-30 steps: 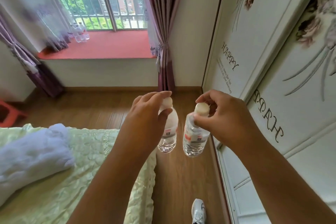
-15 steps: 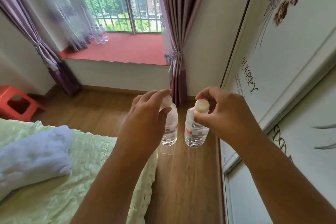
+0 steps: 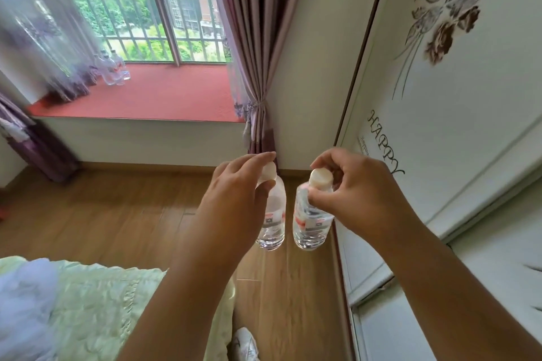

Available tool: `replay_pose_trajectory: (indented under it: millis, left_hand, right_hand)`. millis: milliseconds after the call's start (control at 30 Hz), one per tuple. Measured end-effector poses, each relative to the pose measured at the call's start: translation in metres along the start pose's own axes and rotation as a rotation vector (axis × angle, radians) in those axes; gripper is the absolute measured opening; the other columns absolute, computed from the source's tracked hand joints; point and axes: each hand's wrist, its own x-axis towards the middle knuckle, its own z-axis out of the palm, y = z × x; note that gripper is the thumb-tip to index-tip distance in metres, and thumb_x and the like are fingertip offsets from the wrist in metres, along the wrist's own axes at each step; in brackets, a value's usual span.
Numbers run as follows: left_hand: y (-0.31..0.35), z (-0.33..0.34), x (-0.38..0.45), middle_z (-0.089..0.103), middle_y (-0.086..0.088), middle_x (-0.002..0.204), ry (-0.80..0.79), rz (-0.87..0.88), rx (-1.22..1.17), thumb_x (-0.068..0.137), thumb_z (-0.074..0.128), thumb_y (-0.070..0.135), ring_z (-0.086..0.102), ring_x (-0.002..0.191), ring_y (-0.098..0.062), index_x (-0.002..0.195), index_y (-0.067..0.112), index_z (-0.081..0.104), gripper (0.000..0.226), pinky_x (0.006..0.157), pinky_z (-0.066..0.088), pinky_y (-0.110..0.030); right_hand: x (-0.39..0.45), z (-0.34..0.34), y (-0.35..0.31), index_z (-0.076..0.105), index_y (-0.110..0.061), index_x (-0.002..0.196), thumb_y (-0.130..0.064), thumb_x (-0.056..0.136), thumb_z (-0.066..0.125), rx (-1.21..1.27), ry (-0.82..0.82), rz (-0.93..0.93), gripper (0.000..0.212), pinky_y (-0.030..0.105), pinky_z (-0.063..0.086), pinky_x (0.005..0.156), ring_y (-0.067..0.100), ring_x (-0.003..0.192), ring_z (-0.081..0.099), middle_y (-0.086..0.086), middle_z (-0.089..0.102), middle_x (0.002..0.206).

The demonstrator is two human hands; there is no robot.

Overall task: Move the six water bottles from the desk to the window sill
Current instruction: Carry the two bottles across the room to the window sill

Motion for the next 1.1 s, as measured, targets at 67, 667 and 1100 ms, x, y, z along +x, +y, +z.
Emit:
replay_pose_trajectory:
  millis: [67,667,1100]
  left_hand:
    - [-0.010,0.000,0.027,0.056,0.011,0.136,0.008,0.021,-0.026,0.098,0.058,0.026,0.044,0.127,-0.012,0.139,0.036,0.050,0.043,0.096,0.032,-0.020]
    - [-0.138,-0.023,0.171,0.054,0.012,0.137,0.009,0.002,-0.020,0.097,0.059,0.025,0.042,0.128,-0.009,0.141,0.036,0.048,0.047,0.099,0.030,-0.020]
    - [-0.206,-0.031,0.256,0.057,0.012,0.135,0.137,-0.249,0.142,0.094,0.064,0.020,0.042,0.126,-0.008,0.140,0.032,0.051,0.049,0.097,0.031,-0.017]
  right_hand:
    - [0.024,0.004,-0.003,0.063,-0.035,0.099,-0.035,0.073,0.083,-0.020,0.026,0.014,0.033,0.016,0.056,0.063,0.000,0.073,0.063,-0.019,0.064,0.085]
    - [0.198,0.092,-0.046,0.066,-0.033,0.095,-0.037,0.067,0.080,0.014,0.041,0.050,0.031,0.026,0.055,0.064,0.000,0.069,0.062,-0.015,0.066,0.078]
    - [0.357,0.163,-0.053,0.067,-0.031,0.095,-0.032,0.069,0.083,0.145,-0.174,-0.200,0.031,0.015,0.050,0.065,-0.008,0.081,0.059,-0.020,0.064,0.078]
